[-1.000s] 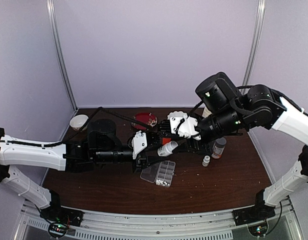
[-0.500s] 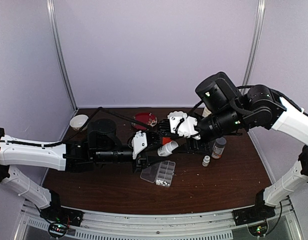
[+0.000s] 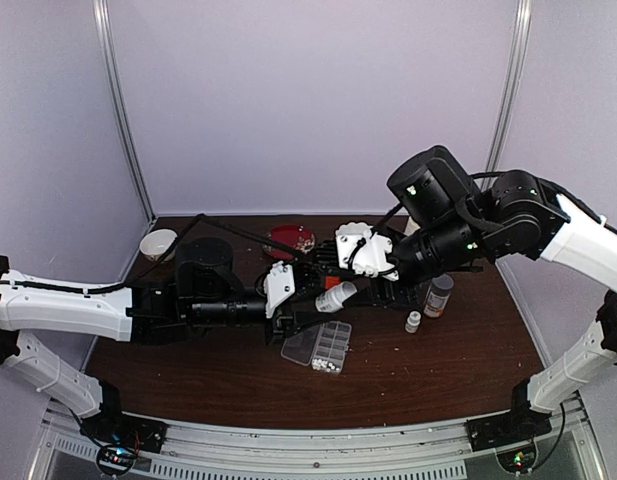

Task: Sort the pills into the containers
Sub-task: Screw the lid of the pill bottle onto the pill bottle.

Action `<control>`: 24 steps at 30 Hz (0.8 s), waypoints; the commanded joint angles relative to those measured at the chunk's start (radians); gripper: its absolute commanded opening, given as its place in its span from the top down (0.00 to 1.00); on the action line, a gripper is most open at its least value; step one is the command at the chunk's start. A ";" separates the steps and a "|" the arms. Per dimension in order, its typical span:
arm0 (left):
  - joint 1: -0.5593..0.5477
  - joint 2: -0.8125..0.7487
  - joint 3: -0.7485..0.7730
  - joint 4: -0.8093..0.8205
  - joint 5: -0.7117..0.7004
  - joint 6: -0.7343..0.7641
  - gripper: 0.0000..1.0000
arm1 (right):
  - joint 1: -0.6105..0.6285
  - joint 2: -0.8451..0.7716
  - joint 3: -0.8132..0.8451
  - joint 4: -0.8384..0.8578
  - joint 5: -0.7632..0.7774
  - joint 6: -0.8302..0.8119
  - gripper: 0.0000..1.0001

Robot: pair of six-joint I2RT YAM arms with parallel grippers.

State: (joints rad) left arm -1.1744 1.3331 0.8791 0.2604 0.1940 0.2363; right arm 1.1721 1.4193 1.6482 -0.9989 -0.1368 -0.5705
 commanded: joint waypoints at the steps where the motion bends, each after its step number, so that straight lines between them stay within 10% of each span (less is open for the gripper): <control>1: -0.003 -0.017 0.031 0.025 0.014 -0.005 0.88 | 0.001 0.006 -0.003 0.009 0.025 0.008 0.69; 7: -0.003 -0.017 0.028 0.029 0.011 -0.005 0.88 | 0.001 0.008 0.003 0.016 0.045 0.042 1.00; 24: -0.002 -0.025 0.023 0.033 -0.067 0.017 0.90 | -0.001 0.031 0.015 0.040 0.082 0.449 1.00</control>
State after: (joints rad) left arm -1.1725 1.3331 0.8791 0.2493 0.1749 0.2359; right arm 1.1790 1.4284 1.6482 -1.0000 -0.1150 -0.3157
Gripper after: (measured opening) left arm 0.317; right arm 0.298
